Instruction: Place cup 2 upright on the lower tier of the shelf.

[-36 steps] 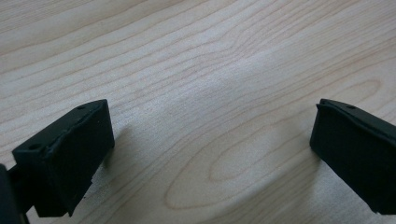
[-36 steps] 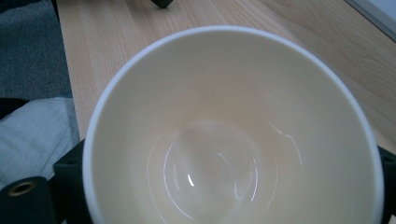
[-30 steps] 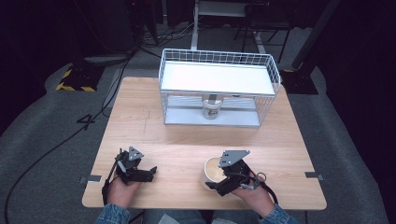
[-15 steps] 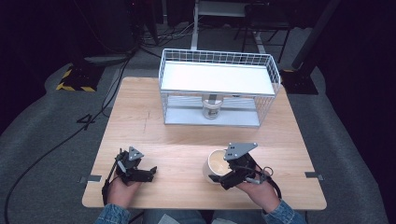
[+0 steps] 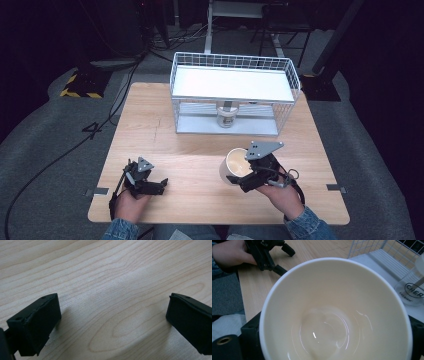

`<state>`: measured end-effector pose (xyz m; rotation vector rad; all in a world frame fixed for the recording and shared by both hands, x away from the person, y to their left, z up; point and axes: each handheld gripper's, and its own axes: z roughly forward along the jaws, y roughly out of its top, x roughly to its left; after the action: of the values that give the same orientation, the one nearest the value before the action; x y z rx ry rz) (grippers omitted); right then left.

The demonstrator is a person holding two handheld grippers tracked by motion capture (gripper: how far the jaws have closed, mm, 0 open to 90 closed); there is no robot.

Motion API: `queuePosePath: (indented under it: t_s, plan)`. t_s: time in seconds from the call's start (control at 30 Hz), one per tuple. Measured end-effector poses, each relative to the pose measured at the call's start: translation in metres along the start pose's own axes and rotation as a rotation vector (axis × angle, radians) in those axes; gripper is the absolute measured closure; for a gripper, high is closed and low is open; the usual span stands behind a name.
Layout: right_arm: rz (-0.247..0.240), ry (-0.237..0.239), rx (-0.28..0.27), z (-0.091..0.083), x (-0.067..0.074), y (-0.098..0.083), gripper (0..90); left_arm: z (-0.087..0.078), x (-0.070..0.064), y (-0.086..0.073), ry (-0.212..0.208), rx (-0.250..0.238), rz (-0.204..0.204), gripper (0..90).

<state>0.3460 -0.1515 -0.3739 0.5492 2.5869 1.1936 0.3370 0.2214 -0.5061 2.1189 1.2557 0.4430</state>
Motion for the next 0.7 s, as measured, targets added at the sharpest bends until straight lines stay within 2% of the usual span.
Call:
queuePosePath:
  t_s: [0.7]
  plan:
    - [0.007, -0.046, -0.044, -0.025, -0.029, 0.034, 9.7, 0.001, -0.002, 0.001, 0.022, 0.001, -0.025, 0.2]
